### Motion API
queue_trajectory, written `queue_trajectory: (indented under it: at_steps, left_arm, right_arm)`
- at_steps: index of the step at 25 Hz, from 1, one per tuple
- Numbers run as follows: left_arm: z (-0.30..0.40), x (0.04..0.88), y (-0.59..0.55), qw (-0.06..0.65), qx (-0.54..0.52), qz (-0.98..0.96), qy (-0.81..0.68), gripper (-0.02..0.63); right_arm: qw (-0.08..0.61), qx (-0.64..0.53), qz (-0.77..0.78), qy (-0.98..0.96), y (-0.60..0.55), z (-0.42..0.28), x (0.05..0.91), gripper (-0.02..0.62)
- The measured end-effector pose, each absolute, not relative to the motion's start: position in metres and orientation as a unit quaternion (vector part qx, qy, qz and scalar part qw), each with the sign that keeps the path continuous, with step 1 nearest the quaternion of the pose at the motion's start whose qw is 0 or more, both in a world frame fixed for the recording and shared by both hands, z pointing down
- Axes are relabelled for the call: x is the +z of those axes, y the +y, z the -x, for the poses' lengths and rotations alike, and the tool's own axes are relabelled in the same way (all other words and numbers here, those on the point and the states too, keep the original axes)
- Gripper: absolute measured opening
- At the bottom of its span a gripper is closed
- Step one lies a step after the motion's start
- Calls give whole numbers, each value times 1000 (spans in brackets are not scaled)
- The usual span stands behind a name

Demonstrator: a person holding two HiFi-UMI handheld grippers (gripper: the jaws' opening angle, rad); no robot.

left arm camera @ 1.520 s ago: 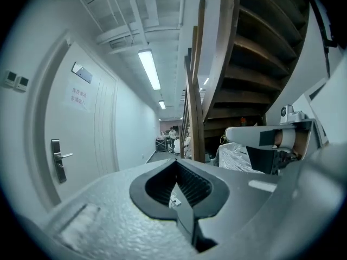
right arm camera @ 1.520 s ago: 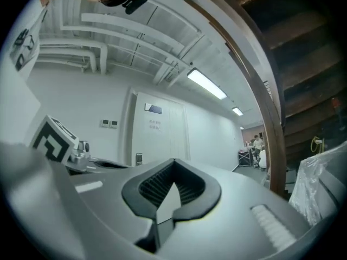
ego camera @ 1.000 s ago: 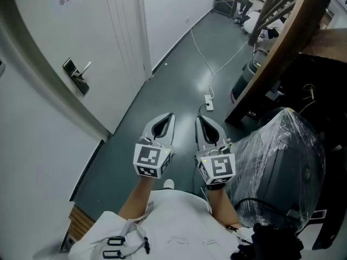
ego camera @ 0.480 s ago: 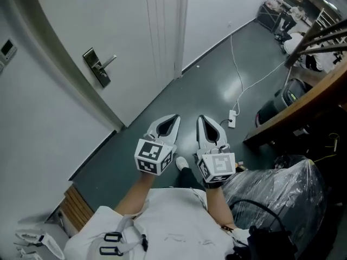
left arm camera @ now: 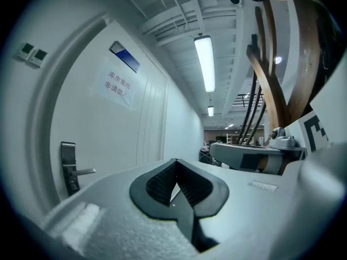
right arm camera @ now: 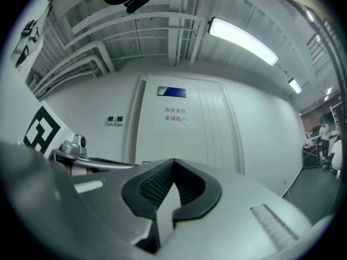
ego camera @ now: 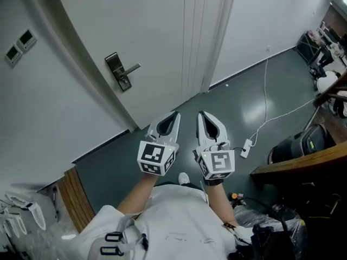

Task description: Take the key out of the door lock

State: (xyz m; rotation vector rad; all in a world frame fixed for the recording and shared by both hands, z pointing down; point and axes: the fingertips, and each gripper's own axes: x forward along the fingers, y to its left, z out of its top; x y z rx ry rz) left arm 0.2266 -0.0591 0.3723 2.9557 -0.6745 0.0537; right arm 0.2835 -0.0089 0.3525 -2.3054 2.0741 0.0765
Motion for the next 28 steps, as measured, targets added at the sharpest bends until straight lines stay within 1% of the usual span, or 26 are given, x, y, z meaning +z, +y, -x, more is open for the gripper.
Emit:
queue_trajectory:
  at_steps: [5,10,14,19,22,28]
  left_arm:
    - [-186,376,-112,54,22,-945,-321,2]
    - [-123,390,-166,61,28,-908,-413,2]
    - [-93,389,-202,69,15,-904,-422,2]
    - [-40,379,-256,65,-19,-894,-443,2]
    - [-15,385,-282,74,-24,-890,-449,2]
    - [11,398,-317,75,-22,-884,-461,2]
  right_arm:
    - [16,4,696,718,-73,-271,367,6]
    - [21,-17,630,776,-142,-218,390,6]
    - [18,-27,603,797,-194,-186,398,6]
    - [3,16,565,825,-250,-127,381,6]
    - [-6,17,561,828,-267,-101,386,6]
    - [-31,8,566,824,-297,-86,401,6]
